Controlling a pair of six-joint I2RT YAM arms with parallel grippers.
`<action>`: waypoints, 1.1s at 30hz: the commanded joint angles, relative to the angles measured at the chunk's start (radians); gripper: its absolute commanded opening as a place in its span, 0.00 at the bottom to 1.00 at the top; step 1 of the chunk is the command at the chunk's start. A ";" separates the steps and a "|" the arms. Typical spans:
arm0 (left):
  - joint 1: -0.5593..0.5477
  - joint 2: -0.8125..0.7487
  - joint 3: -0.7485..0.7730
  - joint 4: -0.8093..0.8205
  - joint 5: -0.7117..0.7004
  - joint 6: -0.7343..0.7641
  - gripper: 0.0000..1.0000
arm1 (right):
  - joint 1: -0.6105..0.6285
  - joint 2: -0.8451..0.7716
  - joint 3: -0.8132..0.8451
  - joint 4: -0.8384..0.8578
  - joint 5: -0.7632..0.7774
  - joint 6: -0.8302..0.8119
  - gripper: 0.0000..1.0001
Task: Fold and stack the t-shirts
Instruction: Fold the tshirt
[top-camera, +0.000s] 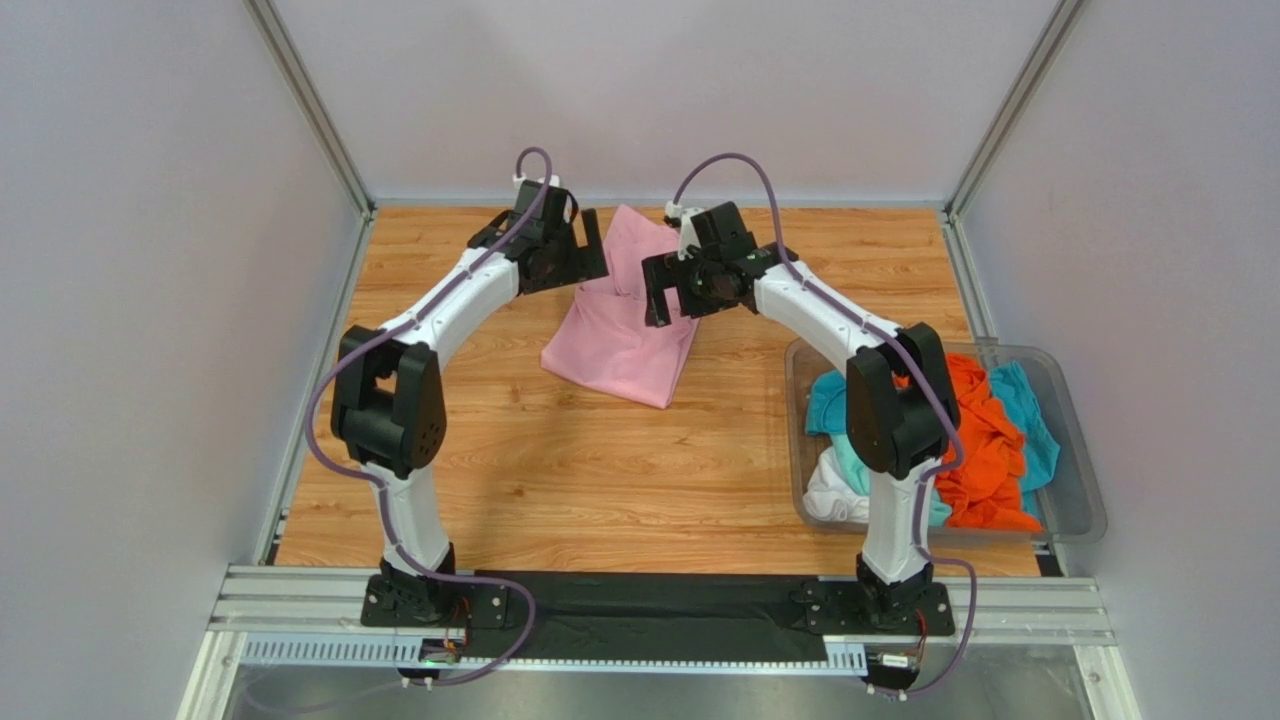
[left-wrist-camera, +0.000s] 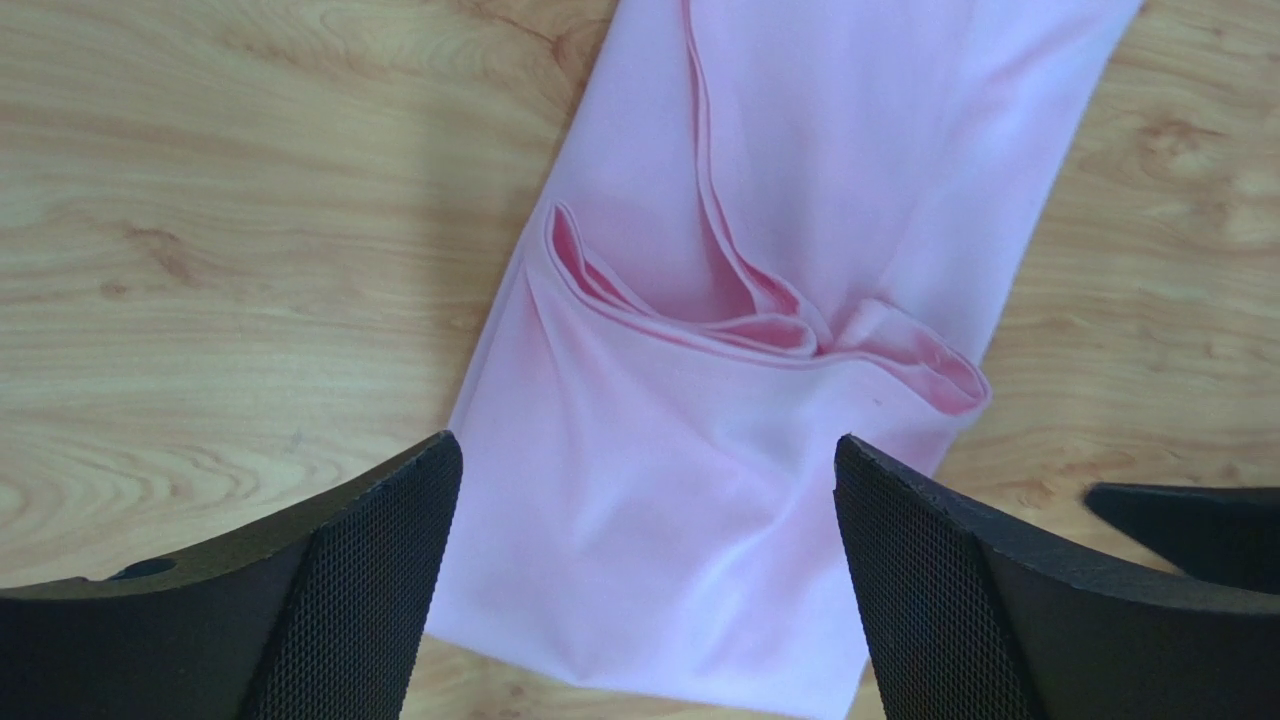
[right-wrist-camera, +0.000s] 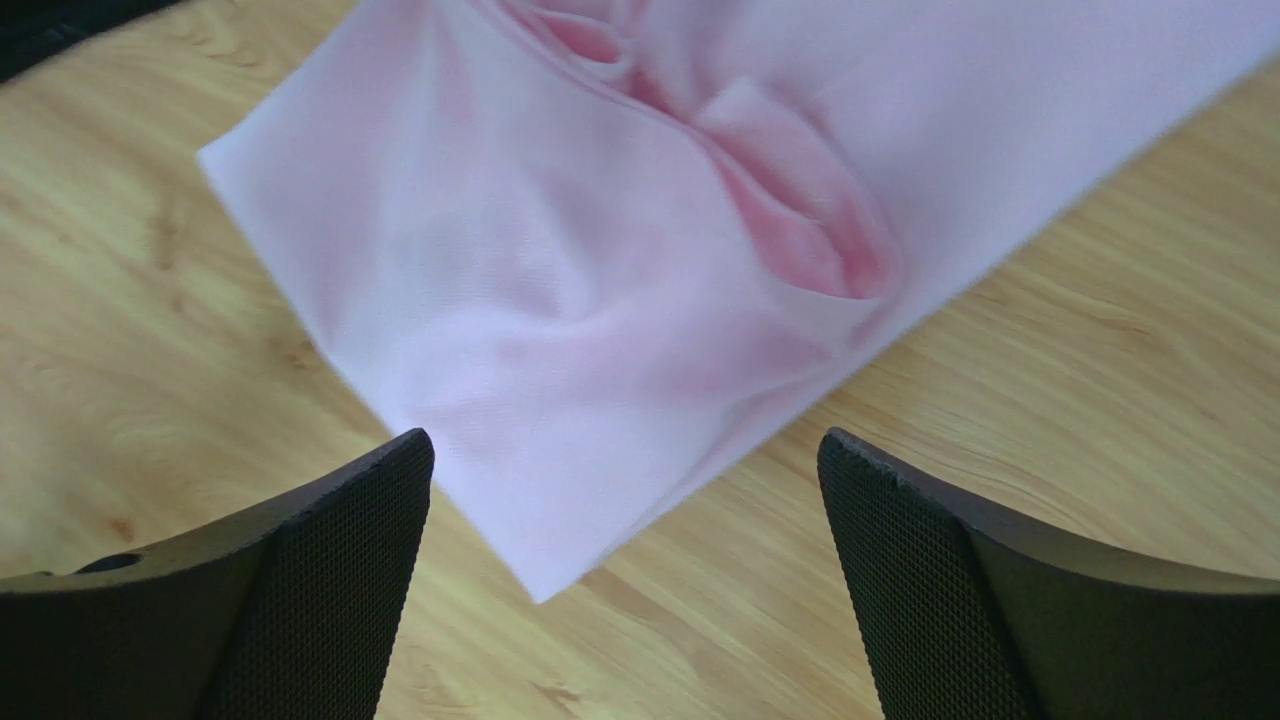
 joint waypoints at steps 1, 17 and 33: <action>0.004 -0.057 -0.082 0.019 0.063 -0.041 1.00 | 0.020 0.001 -0.028 0.116 -0.171 0.089 1.00; 0.039 0.041 -0.291 0.156 0.224 -0.129 1.00 | -0.027 0.370 0.322 0.089 -0.173 0.155 1.00; 0.042 -0.124 -0.592 0.215 0.277 -0.172 1.00 | -0.001 0.200 -0.051 0.205 -0.188 0.210 1.00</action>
